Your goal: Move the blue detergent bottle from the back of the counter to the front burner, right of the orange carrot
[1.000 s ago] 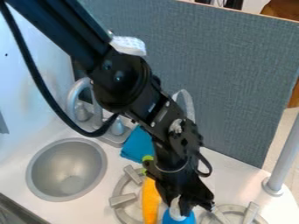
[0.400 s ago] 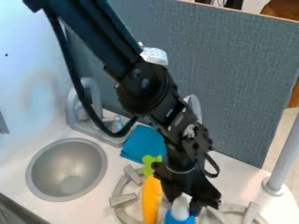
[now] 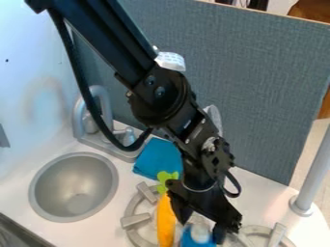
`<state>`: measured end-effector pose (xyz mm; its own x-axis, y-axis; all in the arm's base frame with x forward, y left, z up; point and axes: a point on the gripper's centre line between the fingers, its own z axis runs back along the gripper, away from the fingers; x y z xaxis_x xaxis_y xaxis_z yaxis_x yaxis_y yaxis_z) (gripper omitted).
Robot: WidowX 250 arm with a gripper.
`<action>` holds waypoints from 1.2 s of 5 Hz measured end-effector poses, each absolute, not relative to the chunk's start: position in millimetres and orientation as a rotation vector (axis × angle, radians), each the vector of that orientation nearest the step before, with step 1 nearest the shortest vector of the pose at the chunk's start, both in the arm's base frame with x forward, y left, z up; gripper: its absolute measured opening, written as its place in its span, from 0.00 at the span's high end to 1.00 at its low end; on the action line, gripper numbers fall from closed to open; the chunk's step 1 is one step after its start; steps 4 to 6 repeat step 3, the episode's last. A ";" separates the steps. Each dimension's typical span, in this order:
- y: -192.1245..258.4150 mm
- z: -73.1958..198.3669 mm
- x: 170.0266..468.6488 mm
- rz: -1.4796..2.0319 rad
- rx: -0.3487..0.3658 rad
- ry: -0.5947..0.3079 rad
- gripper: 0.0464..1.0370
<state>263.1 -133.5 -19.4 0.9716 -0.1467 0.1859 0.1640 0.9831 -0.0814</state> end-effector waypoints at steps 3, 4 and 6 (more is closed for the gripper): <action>-130.4 39.8 266.8 -0.206 -0.102 -0.282 0.03; -130.4 39.8 266.8 -0.206 -0.102 -0.282 0.03; -130.4 39.8 266.8 -0.206 -0.102 -0.282 0.03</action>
